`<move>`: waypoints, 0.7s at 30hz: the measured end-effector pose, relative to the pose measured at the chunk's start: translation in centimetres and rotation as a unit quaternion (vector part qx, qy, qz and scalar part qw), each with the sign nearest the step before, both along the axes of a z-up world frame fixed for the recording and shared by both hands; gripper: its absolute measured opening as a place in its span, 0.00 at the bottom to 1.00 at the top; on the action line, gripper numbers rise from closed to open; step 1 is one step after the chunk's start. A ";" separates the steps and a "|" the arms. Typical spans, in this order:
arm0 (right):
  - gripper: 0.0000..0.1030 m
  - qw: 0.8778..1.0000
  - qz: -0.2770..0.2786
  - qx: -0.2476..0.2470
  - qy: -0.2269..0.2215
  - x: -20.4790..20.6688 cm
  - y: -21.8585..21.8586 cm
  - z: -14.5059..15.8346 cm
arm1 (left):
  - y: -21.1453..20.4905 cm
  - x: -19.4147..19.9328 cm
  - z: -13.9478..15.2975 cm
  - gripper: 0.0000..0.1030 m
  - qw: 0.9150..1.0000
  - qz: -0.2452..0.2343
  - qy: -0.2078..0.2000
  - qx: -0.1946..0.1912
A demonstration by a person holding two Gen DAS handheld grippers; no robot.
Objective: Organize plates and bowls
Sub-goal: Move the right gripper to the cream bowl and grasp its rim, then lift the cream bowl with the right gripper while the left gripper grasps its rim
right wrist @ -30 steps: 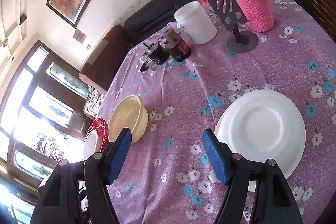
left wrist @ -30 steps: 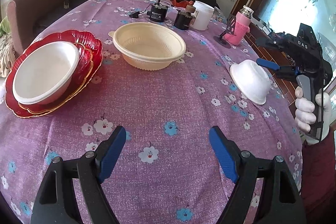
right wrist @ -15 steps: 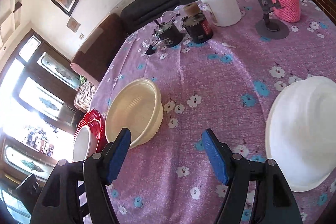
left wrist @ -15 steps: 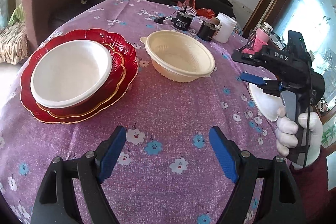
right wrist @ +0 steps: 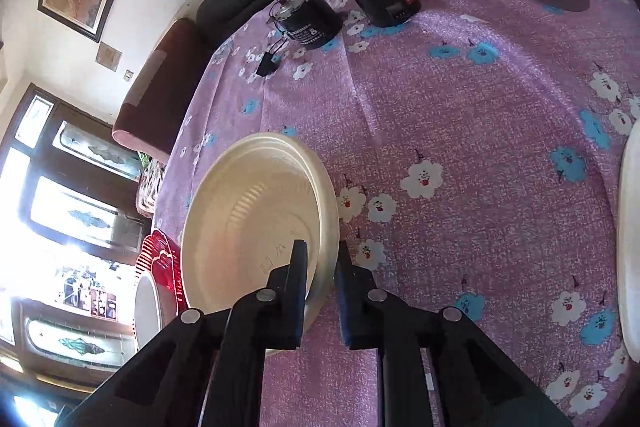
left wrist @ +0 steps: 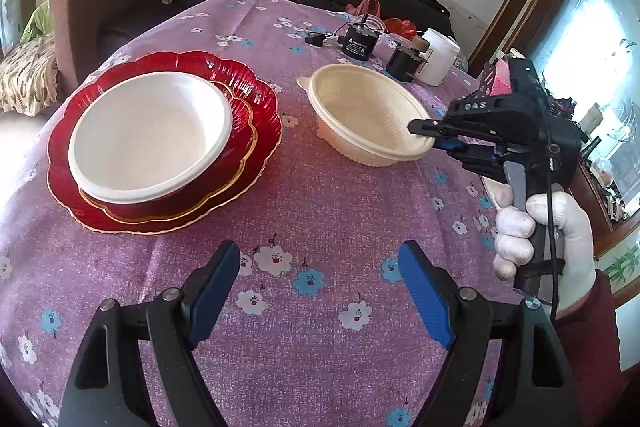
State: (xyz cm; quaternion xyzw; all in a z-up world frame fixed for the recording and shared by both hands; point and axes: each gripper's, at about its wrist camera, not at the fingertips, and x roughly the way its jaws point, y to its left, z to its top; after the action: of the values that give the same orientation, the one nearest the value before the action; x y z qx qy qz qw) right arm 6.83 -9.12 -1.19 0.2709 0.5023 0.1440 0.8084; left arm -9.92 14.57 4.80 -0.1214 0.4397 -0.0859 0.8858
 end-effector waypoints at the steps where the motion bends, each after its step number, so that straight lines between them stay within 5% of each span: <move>1: 0.14 1.000 -0.003 -0.006 -0.003 -0.4 -0.5 0.2 | 0.0 0.1 0.0 0.78 1.000 0.000 0.001 -0.002; 9: 0.13 1.000 0.022 -0.016 0.015 -4.6 -4.6 1.1 | -1.6 1.9 0.3 0.78 1.000 -0.019 0.004 -0.009; 21: 0.26 0.996 -0.004 -0.027 -0.085 -6.5 -5.5 0.9 | -7.2 9.5 0.0 0.78 0.999 -0.029 0.004 0.012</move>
State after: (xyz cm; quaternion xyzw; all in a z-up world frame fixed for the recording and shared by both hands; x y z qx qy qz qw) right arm 0.32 -14.63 -0.25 0.2376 0.4347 0.1494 0.8557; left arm -0.45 7.33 4.77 -0.0980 0.4478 -0.1055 0.8825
